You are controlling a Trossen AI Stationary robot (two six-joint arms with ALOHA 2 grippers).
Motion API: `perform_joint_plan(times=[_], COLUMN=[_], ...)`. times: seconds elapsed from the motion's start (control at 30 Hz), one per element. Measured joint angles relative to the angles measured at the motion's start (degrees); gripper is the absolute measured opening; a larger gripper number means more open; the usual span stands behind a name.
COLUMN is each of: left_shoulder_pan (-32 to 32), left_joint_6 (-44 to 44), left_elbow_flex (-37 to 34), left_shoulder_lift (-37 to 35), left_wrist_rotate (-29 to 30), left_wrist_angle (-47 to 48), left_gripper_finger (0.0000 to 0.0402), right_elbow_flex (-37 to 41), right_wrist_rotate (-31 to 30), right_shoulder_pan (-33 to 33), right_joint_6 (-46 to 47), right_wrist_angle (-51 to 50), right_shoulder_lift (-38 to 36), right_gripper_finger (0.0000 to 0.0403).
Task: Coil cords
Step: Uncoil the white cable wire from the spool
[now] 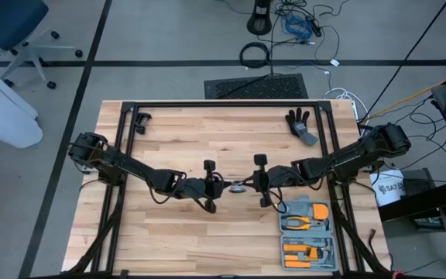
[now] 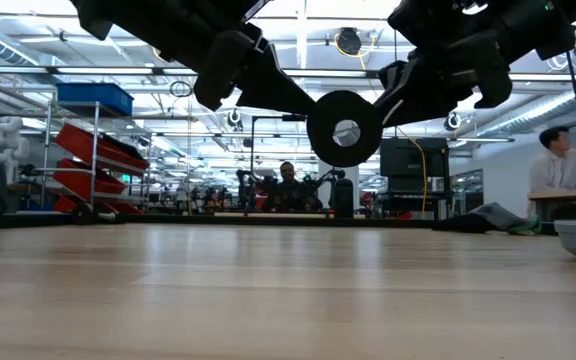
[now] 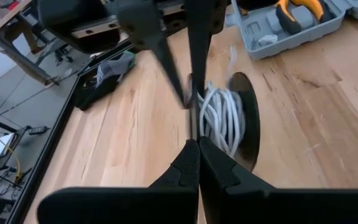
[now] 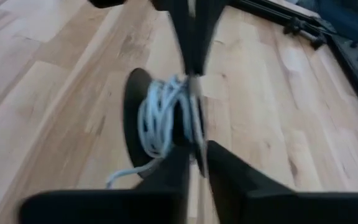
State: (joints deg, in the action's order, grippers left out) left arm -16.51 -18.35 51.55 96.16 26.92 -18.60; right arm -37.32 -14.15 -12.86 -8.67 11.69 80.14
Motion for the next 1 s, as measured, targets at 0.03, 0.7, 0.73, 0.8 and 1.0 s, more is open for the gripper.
perform_joint_plan(times=[0.03, 0.7, 0.73, 0.8, 1.0], left_shoulder_pan=[-0.02, -2.16, -2.57, -3.40, -6.57], left_joint_6=[0.04, 1.31, 1.32, 1.47, 5.08], left_elbow_flex=[0.00, 0.02, 0.04, 0.04, 0.07], left_shoulder_lift=[0.00, -2.61, -3.58, -5.51, -10.21], left_wrist_rotate=[-0.01, 5.50, 6.05, 7.46, 10.03], left_wrist_angle=[-0.07, 0.72, 1.08, 2.02, 2.30], left_gripper_finger=[0.0000, 0.0118, 0.0119, 0.0120, 0.0120], right_elbow_flex=[0.00, 0.00, 0.00, 0.00, 0.00], right_wrist_rotate=[0.56, -0.57, -1.43, -2.57, -7.47], right_shoulder_pan=[-0.01, 0.04, 0.02, 0.04, 0.02], right_joint_6=[-0.05, 4.49, 4.80, 5.24, 8.28], right_wrist_angle=[0.01, 0.06, 0.00, -0.45, -0.49], right_shoulder_lift=[0.00, -1.35, -1.74, -2.58, -3.78], right_gripper_finger=[0.0009, 0.0000, 0.0000, 0.0000, 0.0000])
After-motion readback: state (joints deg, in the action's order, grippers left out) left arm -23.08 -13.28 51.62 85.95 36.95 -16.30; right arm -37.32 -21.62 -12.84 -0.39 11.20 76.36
